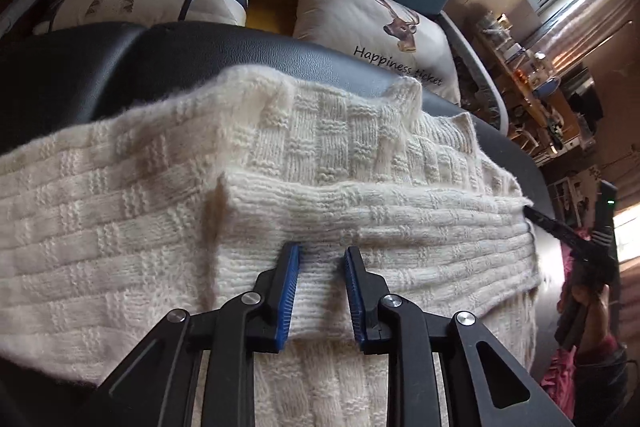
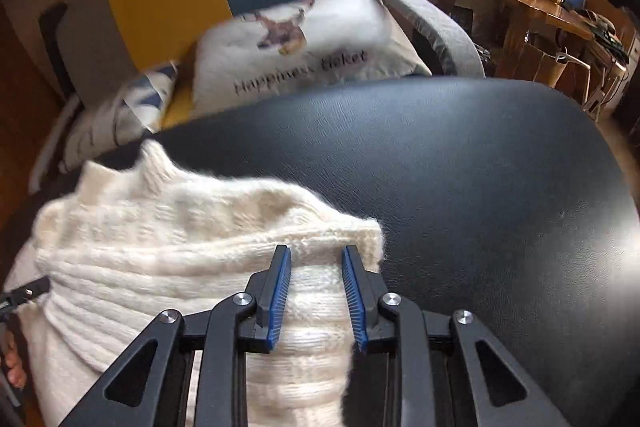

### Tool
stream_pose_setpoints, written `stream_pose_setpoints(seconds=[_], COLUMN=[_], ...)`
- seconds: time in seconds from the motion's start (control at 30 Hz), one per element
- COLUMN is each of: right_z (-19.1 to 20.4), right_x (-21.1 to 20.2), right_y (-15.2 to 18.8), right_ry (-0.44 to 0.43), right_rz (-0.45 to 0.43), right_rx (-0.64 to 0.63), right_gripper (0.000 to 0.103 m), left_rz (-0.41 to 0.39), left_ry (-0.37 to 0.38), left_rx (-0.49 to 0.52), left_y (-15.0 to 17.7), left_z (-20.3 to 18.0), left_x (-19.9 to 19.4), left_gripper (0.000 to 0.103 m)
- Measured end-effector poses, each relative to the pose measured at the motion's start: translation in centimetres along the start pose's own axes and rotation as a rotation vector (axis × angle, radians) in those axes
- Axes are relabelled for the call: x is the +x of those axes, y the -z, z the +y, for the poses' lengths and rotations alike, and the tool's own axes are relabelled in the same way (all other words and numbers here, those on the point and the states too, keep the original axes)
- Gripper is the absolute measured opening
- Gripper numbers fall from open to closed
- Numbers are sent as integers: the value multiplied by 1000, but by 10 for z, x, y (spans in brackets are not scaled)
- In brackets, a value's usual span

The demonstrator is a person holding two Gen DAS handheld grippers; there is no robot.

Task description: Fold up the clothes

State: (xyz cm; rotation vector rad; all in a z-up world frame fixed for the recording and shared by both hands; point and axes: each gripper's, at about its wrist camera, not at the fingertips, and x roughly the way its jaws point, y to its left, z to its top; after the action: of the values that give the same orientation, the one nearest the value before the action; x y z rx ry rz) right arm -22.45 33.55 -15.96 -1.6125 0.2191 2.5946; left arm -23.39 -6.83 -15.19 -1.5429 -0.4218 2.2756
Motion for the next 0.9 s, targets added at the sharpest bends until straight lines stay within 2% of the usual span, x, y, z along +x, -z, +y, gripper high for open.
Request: stream_pose_setpoints(seconds=[0.07, 0.27, 0.37, 0.43, 0.53, 0.67, 0.8, 0.9], right_z=[1, -4, 8, 26, 62, 118, 178, 219], right_x=[4, 1, -18, -36, -50, -56, -59, -62], right_y=[0, 1, 2, 4, 9, 24, 44, 62], right_ry=[19, 6, 31, 1, -72, -181, -303, -362], right_rz=[-15, -25, -75, -124, -144, -146, -128, -115], right_rx=[-26, 1, 4, -30, -81, -141, -175, -217], right_gripper=[25, 27, 31, 31, 31, 31, 31, 31], left_rz=[-11, -13, -35, -71, -134, -231, -338, -402], left_ry=[25, 64, 133, 164, 193, 150, 48, -14], left_rx=[-12, -99, -187, -229, -295, -442, -661, -853], left_y=[2, 1, 4, 7, 18, 42, 82, 114], left_z=[7, 13, 26, 37, 63, 131, 231, 308], left_x=[-1, -8, -27, -47, -84, -143, -208, -249], left_gripper=[23, 23, 24, 24, 26, 26, 27, 27])
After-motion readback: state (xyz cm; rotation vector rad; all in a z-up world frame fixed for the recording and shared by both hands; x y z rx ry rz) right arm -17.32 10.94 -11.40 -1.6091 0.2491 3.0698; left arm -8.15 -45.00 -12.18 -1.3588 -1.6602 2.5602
